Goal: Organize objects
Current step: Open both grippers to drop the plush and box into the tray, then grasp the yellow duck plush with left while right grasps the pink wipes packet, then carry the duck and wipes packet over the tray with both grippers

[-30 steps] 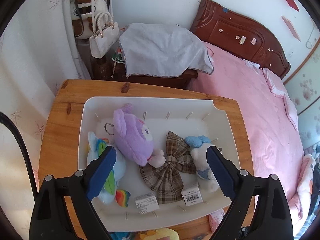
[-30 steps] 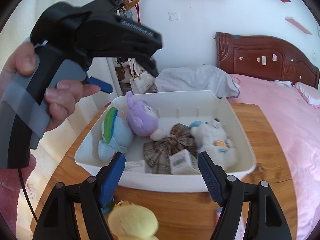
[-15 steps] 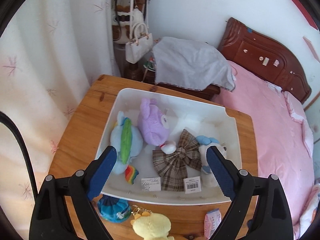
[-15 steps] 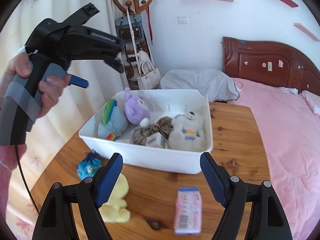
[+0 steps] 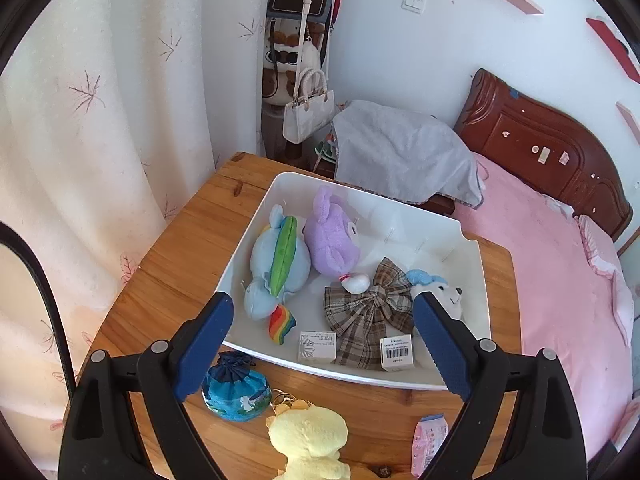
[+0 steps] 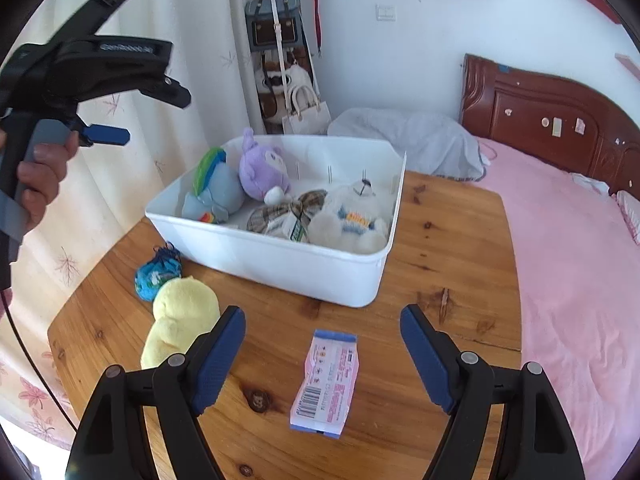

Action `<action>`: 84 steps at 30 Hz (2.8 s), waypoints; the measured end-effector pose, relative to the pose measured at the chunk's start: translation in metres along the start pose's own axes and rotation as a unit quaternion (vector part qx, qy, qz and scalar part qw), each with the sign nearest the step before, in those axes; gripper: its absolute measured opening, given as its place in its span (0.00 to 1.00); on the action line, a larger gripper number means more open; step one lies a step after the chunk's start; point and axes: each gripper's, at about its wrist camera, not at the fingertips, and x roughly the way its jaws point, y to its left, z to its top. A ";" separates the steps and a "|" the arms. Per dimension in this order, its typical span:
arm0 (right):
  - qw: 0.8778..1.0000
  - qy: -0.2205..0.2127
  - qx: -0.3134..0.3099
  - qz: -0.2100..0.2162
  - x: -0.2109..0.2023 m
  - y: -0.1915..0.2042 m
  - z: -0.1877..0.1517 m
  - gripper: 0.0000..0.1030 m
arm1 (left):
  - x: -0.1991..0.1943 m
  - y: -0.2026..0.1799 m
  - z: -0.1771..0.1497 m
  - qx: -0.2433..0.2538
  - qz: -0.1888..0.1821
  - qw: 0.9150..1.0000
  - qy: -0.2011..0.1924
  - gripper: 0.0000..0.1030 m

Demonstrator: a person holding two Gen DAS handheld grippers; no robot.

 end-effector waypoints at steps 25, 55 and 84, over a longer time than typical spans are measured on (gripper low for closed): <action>0.993 0.116 0.005 0.000 0.067 0.002 -0.039 0.78 | 0.047 0.011 -0.108 0.080 0.010 0.989 0.126 0.90; 0.989 0.148 -0.017 -0.004 0.076 0.002 -0.037 0.59 | 0.082 0.022 -0.141 0.050 -0.010 0.975 0.217 0.89; 0.987 0.140 -0.069 0.050 0.055 0.019 -0.027 0.38 | 0.037 0.040 -0.157 0.005 -0.017 0.972 0.235 0.66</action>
